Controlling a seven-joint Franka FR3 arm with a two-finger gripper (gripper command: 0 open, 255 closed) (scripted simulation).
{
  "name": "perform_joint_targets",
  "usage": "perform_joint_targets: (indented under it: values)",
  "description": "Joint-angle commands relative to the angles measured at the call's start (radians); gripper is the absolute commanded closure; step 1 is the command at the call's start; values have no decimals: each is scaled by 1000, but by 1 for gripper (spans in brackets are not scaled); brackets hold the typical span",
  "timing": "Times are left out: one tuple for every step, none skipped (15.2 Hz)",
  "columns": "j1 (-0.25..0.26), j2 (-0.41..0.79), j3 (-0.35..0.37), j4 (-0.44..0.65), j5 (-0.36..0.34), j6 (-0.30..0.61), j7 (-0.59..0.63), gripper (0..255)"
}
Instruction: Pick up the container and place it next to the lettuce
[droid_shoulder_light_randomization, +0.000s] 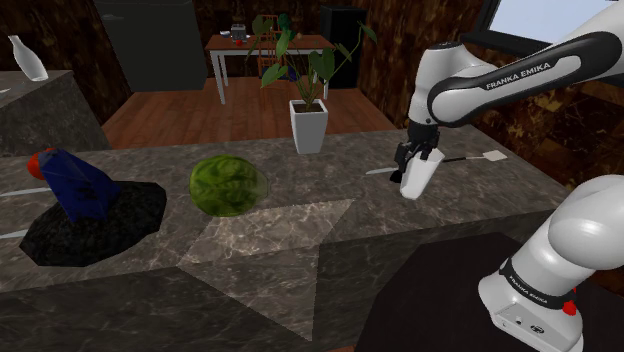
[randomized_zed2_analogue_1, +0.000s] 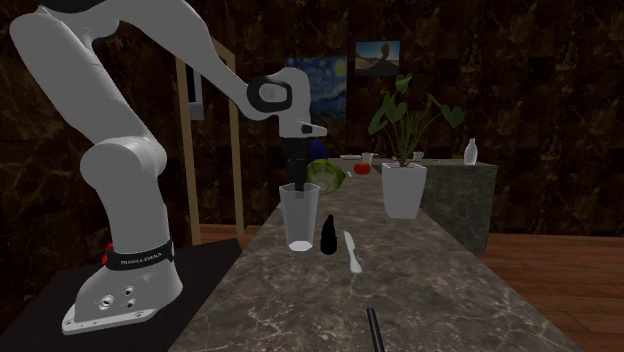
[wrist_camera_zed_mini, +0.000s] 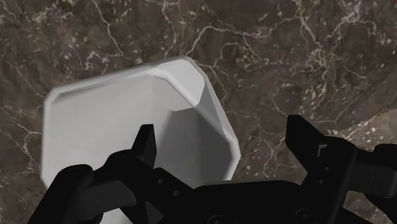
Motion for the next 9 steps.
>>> perform_joint_targets:
  values:
    - [0,0,0,0,0,0,0,0]
    - [0,0,0,0,0,0,0,255]
    - [0,0,0,0,0,0,0,255]
    - [0,0,0,0,0,0,0,255]
    - [0,0,0,0,0,0,0,255]
    - [0,0,0,0,0,0,0,255]
    - [0,0,0,0,0,0,0,255]
    - [0,0,0,0,0,0,0,255]
    - [0,0,0,0,0,0,0,255]
